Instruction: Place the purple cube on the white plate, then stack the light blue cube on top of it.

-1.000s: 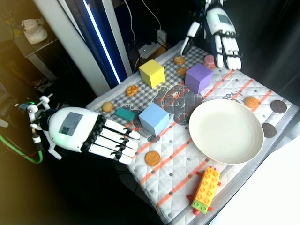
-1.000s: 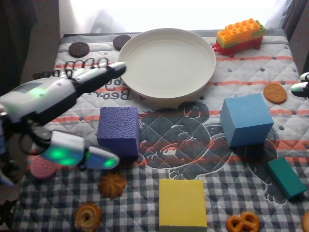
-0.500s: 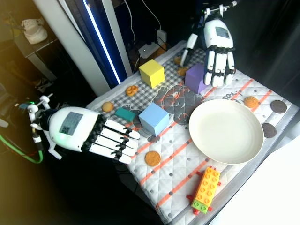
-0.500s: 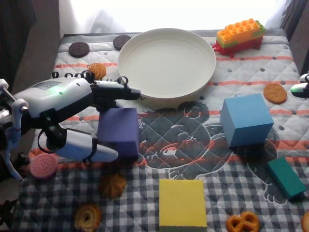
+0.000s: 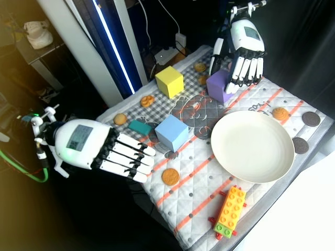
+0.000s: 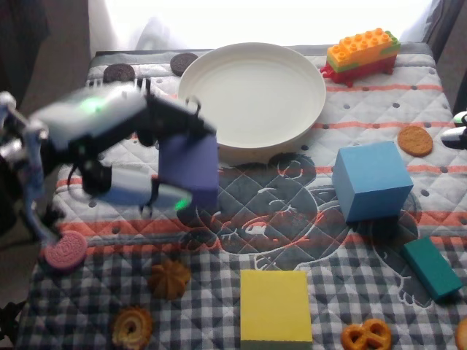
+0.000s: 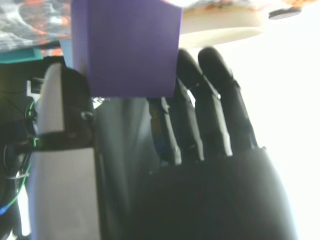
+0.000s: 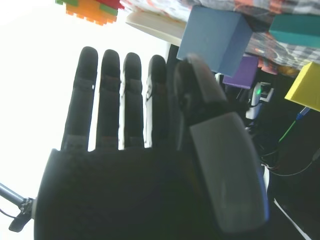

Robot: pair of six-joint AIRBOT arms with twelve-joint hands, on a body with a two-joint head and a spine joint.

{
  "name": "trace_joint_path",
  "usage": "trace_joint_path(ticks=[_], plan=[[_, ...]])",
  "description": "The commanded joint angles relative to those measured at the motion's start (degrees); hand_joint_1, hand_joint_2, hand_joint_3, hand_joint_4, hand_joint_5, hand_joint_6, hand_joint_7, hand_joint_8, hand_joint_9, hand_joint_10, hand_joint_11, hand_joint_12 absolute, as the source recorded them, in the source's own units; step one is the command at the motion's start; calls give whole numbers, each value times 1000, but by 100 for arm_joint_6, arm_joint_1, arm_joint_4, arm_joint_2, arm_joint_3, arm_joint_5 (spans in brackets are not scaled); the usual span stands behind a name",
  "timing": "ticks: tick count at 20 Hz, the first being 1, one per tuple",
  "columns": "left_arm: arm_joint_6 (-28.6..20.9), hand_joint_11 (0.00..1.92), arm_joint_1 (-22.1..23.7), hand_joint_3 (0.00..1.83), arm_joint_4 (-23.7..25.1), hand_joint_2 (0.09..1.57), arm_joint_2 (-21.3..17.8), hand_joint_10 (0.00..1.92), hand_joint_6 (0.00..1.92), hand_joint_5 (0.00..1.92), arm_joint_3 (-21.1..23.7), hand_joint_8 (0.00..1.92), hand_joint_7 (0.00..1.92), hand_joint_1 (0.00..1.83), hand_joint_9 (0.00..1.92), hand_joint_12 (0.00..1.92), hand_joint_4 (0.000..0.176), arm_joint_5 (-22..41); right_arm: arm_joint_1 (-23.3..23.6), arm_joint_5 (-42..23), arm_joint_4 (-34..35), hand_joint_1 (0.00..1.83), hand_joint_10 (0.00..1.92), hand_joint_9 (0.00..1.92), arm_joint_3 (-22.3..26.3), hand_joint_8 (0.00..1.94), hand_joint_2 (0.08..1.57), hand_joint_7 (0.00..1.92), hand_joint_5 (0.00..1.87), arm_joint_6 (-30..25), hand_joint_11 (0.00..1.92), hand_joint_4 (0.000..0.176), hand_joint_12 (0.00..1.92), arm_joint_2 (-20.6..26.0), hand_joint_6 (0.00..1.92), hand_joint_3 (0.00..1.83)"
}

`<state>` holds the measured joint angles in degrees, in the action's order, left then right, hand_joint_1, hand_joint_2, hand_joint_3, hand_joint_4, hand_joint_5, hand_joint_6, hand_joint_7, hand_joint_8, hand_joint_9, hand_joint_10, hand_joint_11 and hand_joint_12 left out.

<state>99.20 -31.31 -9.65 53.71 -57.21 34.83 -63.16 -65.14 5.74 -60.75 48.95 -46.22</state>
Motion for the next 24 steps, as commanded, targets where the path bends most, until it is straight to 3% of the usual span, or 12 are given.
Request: trace_joint_path(ticks=[1, 5, 8, 10, 11, 15, 16, 17, 20, 21, 22, 24], plan=[[-11, 639, 219, 1, 29, 1076, 57, 1059, 310, 1247, -100, 1199, 974, 1276, 841, 1394, 0, 743, 38, -657, 116, 682, 0, 461, -23, 0, 1391, 485, 557, -8, 359, 30, 209, 18, 0, 9], [-12, 676, 961, 0, 19, 1091, 538, 941, 368, 1208, -712, 1242, 945, 1274, 865, 1367, 0, 330, 67, -657, 115, 690, 5, 474, -41, 4, 1388, 498, 561, -8, 383, 42, 219, -6, 0, 3], [-12, 670, 1377, 0, -83, 1112, 1073, 1157, 430, 1134, -1340, 1311, 929, 1268, 839, 1578, 0, -94, 102, -657, 109, 706, 3, 478, -71, 2, 1382, 506, 560, -8, 397, 38, 229, -38, 0, 0], [-12, 696, 1576, 0, -232, 1117, 1493, 1181, 437, 1124, -1847, 1335, 917, 1267, 830, 1509, 0, -475, 153, -656, 75, 704, 0, 470, -112, 0, 1384, 501, 556, -8, 382, 38, 223, -89, 0, 1], [-10, 669, 1679, 0, -326, 1132, 1775, 1357, 402, 1145, -2246, 1426, 848, 1261, 757, 1564, 0, -758, 200, -656, 44, 826, 3, 459, -141, 2, 1362, 493, 553, -9, 381, 23, 227, -128, 1, 0], [28, 520, 1850, 0, -594, 1170, 2409, 1514, 609, 1027, -3153, 1523, 783, 1242, 634, 1661, 0, -1254, 334, -656, -106, 809, 3, 468, -226, 1, 1363, 496, 555, -9, 380, 42, 237, -238, 0, 0], [178, 535, 1862, 1, -741, 1174, 2463, 1491, 643, 1011, -3225, 1535, 775, 1240, 644, 1619, 0, -1319, 374, -656, -140, 825, 3, 469, -238, 2, 1359, 501, 559, -10, 371, 42, 237, -251, 2, 0], [291, 538, 1863, 0, -766, 1165, 2494, 1389, 615, 1034, -3265, 1506, 791, 1245, 659, 1523, 0, -1376, 405, -656, -157, 857, 1, 461, -242, 0, 1362, 497, 559, -10, 358, 18, 238, -257, 1, 0], [894, 376, 1801, 2, -1055, 1175, 2584, 1228, 734, 974, -3282, 1497, 795, 1235, 587, 1468, 0, -1477, 424, -657, -165, 846, 3, 445, -243, 3, 1371, 496, 552, -10, 303, 22, 331, -263, 2, 0], [1116, 318, 1758, 1, -1223, 1143, 2611, 1162, 992, 937, -3268, 1188, 683, 1094, 553, 1433, 0, -1471, 424, -657, -164, 914, 1, 444, -243, 2, 1360, 494, 544, -10, 300, 13, 325, -268, 3, 0], [1280, 282, 1721, 0, -1303, 1062, 2637, 1127, 435, 757, -3271, 1037, 644, 1047, 520, 1393, 9, -1471, 424, -657, -164, 924, 0, 440, -244, 0, 1359, 491, 538, -12, 299, 15, 322, -281, 1, 0], [1485, 174, 1652, 0, -1466, 941, 2688, 1138, 40, 633, -3304, 782, 530, 968, 387, 1442, 56, -1447, 424, -658, -164, 898, 2, 436, -253, 2, 1351, 496, 543, -12, 319, 10, 310, -313, 1, 0]])
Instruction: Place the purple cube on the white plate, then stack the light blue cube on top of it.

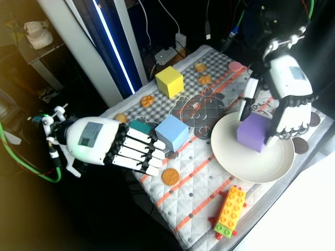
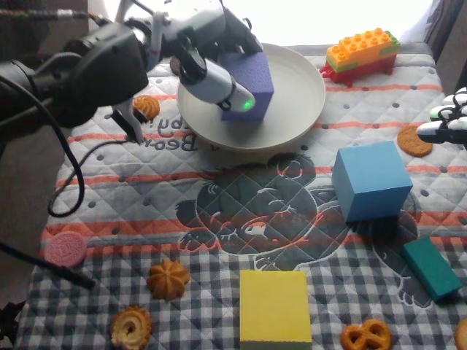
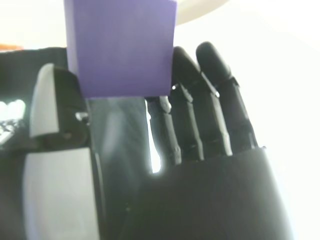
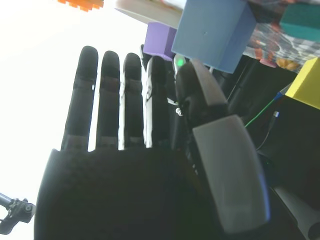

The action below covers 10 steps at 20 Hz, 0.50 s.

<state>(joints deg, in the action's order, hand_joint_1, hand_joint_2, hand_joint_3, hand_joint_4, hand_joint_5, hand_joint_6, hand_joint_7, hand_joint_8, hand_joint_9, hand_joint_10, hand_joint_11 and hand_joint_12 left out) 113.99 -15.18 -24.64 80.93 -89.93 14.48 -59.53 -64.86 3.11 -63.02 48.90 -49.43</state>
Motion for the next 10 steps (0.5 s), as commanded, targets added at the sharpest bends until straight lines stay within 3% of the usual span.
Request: trace_joint_path(ticks=[1, 2, 3, 5, 6, 7, 8, 9, 10], plan=[[5, 122, 17, 0, -14, 916, -25, 1158, 12, 582, -45, 714, 512, 934, 358, 1554, 71, 599, 61, -687, 97, 880, 1, 437, -29, 2, 1351, 500, 542, -7, 315, 17, 298, 2, 0, 0], [5, 101, -2, 0, -49, 906, -12, 1173, 3, 567, -61, 625, 520, 931, 334, 1593, 66, 621, 63, -687, 96, 865, 0, 434, -32, 1, 1352, 501, 539, -7, 312, 22, 289, -1, 0, 0], [5, 74, -19, 1, -101, 917, -4, 1101, 0, 541, -80, 503, 534, 903, 330, 1574, 79, 633, 67, -688, 96, 863, 2, 438, -35, 3, 1353, 506, 542, -7, 319, 10, 289, -7, 2, 1], [5, 69, -43, 0, -135, 925, -2, 1060, 1, 532, -96, 403, 556, 898, 337, 1581, 78, 637, 70, -688, 91, 876, 1, 435, -41, 1, 1351, 504, 547, -7, 319, 11, 280, -23, 2, 0], [5, 9, -54, 0, -149, 929, -4, 1023, 0, 464, -93, 256, 547, 872, 285, 1583, 87, 645, 71, -688, 90, 863, 5, 458, -42, 4, 1359, 524, 556, -7, 331, 9, 269, -29, 3, 2], [5, 1, -65, 0, -156, 907, -6, 852, 0, 397, -91, 158, 534, 853, 283, 1454, 114, 655, 71, -688, 90, 887, 6, 466, -45, 4, 1363, 531, 565, -7, 338, 0, 262, -35, 4, 2], [5, 1, -85, 0, -172, 907, -17, 852, 0, 397, -82, 158, 534, 853, 283, 1454, 114, 665, 71, -688, 88, 887, 6, 466, -49, 4, 1363, 531, 565, -7, 338, 0, 262, -46, 4, 2], [5, 0, -109, 0, -204, 855, -38, 506, 0, 169, -59, 20, 425, 838, 280, 1273, 165, 688, 72, -688, 88, 858, 0, 461, -52, 0, 1369, 522, 560, -7, 355, 9, 230, -53, 0, 2], [5, 0, -129, 0, -242, 820, -84, 240, 0, 33, -14, 3, 271, 812, 276, 1026, 174, 732, 97, -688, 88, 852, 2, 464, -55, 1, 1364, 522, 565, -7, 349, 14, 225, -60, 2, 0]])
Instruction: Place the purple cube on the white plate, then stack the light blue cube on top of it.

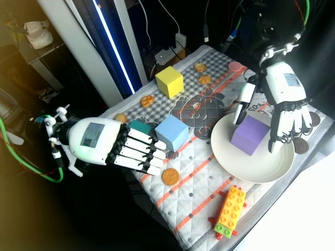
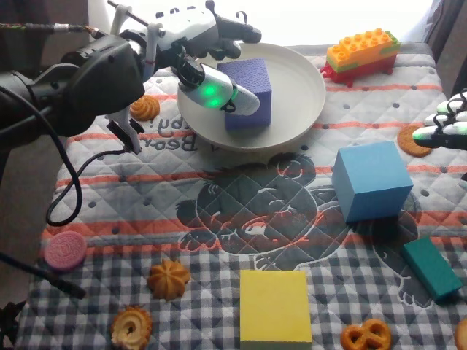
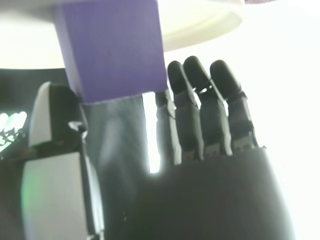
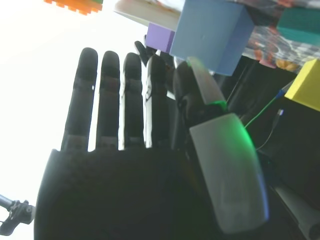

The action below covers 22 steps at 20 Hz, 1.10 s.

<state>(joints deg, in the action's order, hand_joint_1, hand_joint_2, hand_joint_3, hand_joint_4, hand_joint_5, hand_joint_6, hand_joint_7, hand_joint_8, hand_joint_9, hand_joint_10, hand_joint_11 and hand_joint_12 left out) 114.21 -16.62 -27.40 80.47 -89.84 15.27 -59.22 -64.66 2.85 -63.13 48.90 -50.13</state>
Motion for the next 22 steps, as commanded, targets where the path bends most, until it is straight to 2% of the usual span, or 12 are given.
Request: trace_joint_path(ticks=[1, 3, 5, 8, 9, 10, 11, 14, 16, 17, 18, 22], plan=[[-17, 0, -7, 0, -3, 815, -110, 119, 0, 6, 51, 5, 190, 760, 257, 854, 176, 727, 105, -708, 111, 842, 1, 461, -50, 0, 1366, 517, 561, -7, 341, 9, 219, 0, 1, 0], [-24, 0, -58, 2, -57, 823, -273, 13, 0, 0, 271, 6, 36, 696, 123, 358, 176, 970, 234, -708, 36, 765, 2, 452, -52, 1, 1369, 502, 534, -7, 333, 29, 219, -9, 0, 2], [-257, 0, -157, 1, 35, 826, -507, 13, 0, 0, 595, 0, 0, 667, 17, 56, 176, 1356, 350, -736, 17, 738, 5, 466, -52, 1, 1336, 498, 506, -7, 351, 35, 224, -14, 0, 0], [-851, 0, -401, 12, 440, 850, -999, 0, 0, 0, 1204, 0, 0, 559, 0, 0, 176, 1967, 456, -850, -7, 625, 0, 418, -22, 0, 1286, 458, 469, -26, 296, 55, 209, -29, 0, 0], [-854, 0, -523, 15, 501, 863, -1215, 0, 0, 0, 1477, 0, 0, 549, 0, 0, 176, 2204, 488, -898, -24, 526, 0, 370, 6, 0, 1214, 407, 404, -32, 222, 85, 203, -30, 0, 0], [-855, 0, -669, 14, 559, 867, -1453, 0, 0, 0, 1763, 0, 0, 559, 0, 0, 176, 2415, 507, -948, -34, 477, 0, 335, 38, 0, 1160, 371, 360, -41, 165, 95, 231, -29, 0, 4], [-858, 0, -844, 15, 597, 876, -1674, 0, 0, 0, 2011, 0, 0, 502, 0, 0, 176, 2615, 512, -980, -44, 499, 0, 255, 55, 0, 1083, 313, 303, -64, 37, 120, 260, -29, 0, 0], [-921, 0, -1522, 5, 760, 866, -2365, 0, 0, 0, 2910, 0, 0, 404, 0, 0, 176, 3327, 535, -995, -70, 561, 0, 70, 61, 0, 940, 134, 175, -186, 0, 171, 238, -85, 0, 0], [-944, 0, -1840, 0, 804, 856, -2616, 0, 0, 0, 3301, 0, 0, 563, 0, 0, 176, 3710, 542, -964, -73, 528, 9, 78, 29, 2, 921, 97, 168, -233, 68, 166, 262, -166, 1, 0], [-943, 0, -1977, 0, 803, 829, -2685, 0, 0, 0, 3437, 0, 0, 773, 0, 0, 176, 3919, 564, -913, -73, 519, 15, 97, -25, 1, 901, 94, 170, -273, 96, 163, 274, -243, 2, 0], [-943, 0, -2108, 0, 768, 826, -2728, 0, 0, 0, 3543, 0, 0, 845, 0, 0, 176, 4104, 614, -815, -73, 536, 5, 79, -100, 0, 910, 92, 170, -365, 71, 139, 265, -331, 1, 0], [-944, 0, -2577, 21, 738, 901, -2969, 0, 0, 0, 3950, 0, 0, 650, 0, 0, 176, 4487, 885, -349, -108, 443, 13, 139, -467, 9, 910, 144, 147, -710, 68, 152, 399, -688, 3, 1]])
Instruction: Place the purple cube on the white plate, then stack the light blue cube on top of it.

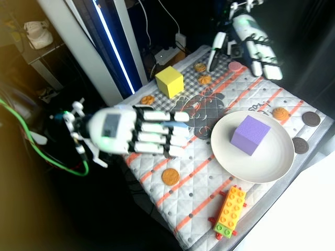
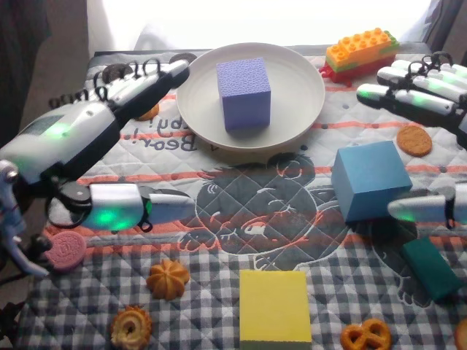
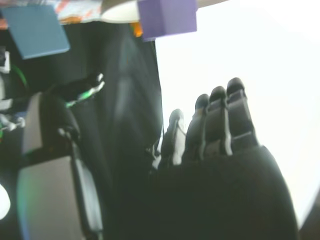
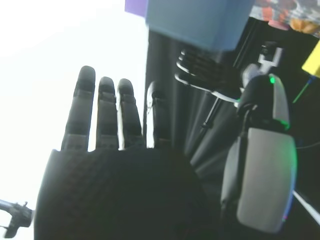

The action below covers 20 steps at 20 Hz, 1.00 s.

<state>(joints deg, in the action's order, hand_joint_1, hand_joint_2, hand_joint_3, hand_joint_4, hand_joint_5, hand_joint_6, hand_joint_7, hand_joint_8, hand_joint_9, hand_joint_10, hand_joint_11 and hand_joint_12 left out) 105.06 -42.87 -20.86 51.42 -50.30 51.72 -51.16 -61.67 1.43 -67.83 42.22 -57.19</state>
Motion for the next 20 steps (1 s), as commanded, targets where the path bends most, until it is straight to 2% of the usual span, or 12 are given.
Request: trace_joint_path(ticks=[1, 2, 4, 7, 9, 10, 11, 15, 16, 18, 19, 20], plan=[[-28, 0, 2, 15, 106, 898, -98, 0, 0, 0, 50, 0, 0, 606, 0, 0, 176, 864, 160, -556, -7, 470, 6, 185, -38, 8, 923, 169, 170, -41, 80, 161, 494, -28, 5, 1], [-28, 0, -24, 9, 119, 889, -105, 0, 0, 0, 73, 0, 0, 578, 0, 0, 176, 864, 229, -475, -56, 532, 1, 186, -74, 6, 945, 174, 179, -41, 84, 173, 520, -66, 6, 8], [-28, 0, -27, 7, 120, 892, -92, 0, 0, 0, 64, 0, 0, 592, 0, 0, 176, 809, 342, -354, -133, 672, 5, 202, -125, 10, 959, 211, 191, -41, 39, 175, 585, -124, 2, 0], [-28, 0, 6, 10, 120, 906, -84, 0, 0, 0, 45, 0, 0, 587, 0, 0, 176, 773, 400, -195, -202, 714, 2, 323, -159, 0, 945, 297, 243, -43, 59, 146, 899, -145, 0, 0], [-28, 0, 5, 6, 119, 903, -87, 0, 0, 0, 46, 0, 0, 597, 0, 0, 176, 781, 400, -179, -217, 771, 16, 476, -167, 6, 974, 471, 350, -63, 166, 80, 844, -145, 1, 0], [-28, 0, 4, 2, 116, 896, -88, 0, 0, 0, 47, 0, 0, 605, 0, 0, 176, 781, 400, -168, -231, 893, 92, 732, -173, 29, 994, 684, 465, -84, 353, 13, 1041, -145, 6, 1], [-28, 0, 4, 2, 114, 896, -88, 0, 0, 0, 47, 0, 0, 612, 0, 0, 176, 781, 400, -165, -243, 946, 109, 802, -179, 24, 1004, 752, 502, -110, 377, 0, 1172, -145, 3, 1], [-28, 0, 6, 3, 73, 902, -65, 0, 0, 0, 49, 0, 0, 656, 0, 0, 176, 851, 402, -165, -247, 938, 160, 817, -211, 11, 1020, 804, 629, -189, 293, 0, 1445, -169, 5, 0], [-28, 0, 6, 5, 64, 909, -60, 0, 0, 0, 50, 0, 0, 667, 0, 0, 176, 870, 406, -165, -247, 946, 167, 811, -220, 8, 1023, 810, 672, -203, 301, 0, 1357, -177, 8, 0], [-28, 0, 6, 5, 56, 912, -56, 0, 0, 0, 50, 0, 0, 681, 0, 0, 176, 887, 408, -165, -247, 1019, 254, 873, -228, 20, 1009, 912, 766, -218, 329, 0, 1374, -184, 5, 0], [-28, 0, 6, 5, 54, 912, -56, 0, 0, 0, 50, 0, 0, 664, 0, 0, 176, 891, 408, -165, -247, 1283, 413, 878, -229, 738, 1064, 1005, 847, -221, 309, 0, 1459, -185, 13, 7], [-28, 0, 6, 5, 53, 914, -55, 0, 0, 0, 50, 0, 0, 663, 0, 0, 176, 895, 409, -165, -247, 1260, 544, 884, -234, 974, 1106, 1051, 859, -229, 382, 0, 1471, -188, 780, 14]])
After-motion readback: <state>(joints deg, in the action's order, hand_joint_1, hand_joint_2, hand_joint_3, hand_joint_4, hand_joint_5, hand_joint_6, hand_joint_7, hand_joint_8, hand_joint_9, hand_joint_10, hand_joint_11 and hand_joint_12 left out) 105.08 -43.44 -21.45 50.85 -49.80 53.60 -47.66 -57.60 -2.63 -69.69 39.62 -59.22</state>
